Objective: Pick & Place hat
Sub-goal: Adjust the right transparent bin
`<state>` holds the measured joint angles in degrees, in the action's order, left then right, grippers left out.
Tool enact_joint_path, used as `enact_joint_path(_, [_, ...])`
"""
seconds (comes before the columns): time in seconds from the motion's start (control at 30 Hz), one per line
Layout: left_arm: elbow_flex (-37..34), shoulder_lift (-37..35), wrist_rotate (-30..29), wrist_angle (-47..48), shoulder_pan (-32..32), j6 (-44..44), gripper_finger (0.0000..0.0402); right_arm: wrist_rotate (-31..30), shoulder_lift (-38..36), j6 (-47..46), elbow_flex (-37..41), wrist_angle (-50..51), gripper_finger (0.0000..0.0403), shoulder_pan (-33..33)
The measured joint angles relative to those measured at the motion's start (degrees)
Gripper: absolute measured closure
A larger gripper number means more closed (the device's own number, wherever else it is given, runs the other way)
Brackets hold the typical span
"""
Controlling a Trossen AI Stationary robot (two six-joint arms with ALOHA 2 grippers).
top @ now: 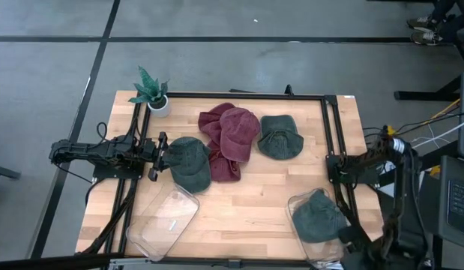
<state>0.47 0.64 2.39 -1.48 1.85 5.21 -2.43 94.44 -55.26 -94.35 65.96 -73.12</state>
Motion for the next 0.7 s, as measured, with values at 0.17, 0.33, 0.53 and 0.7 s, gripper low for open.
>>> enact_joint_path(0.17, [0.0,0.0,0.0,0.0,0.0,0.0,0.0217,2.7,3.9,2.3,0.0,-3.9,0.0306,0.0])
enact_joint_path(0.33, [0.0,0.0,0.0,0.0,0.0,0.0,0.0217,2.8,7.2,3.8,0.0,-5.0,0.0335,0.4])
enact_joint_path(0.53, [0.0,0.0,0.0,0.0,0.0,0.0,0.0217,4.7,10.7,4.9,0.0,-6.3,0.0348,0.4])
enact_joint_path(0.7, [0.0,0.0,0.0,0.0,0.0,0.0,0.0217,4.6,14.3,4.8,0.1,-5.9,0.0359,0.5])
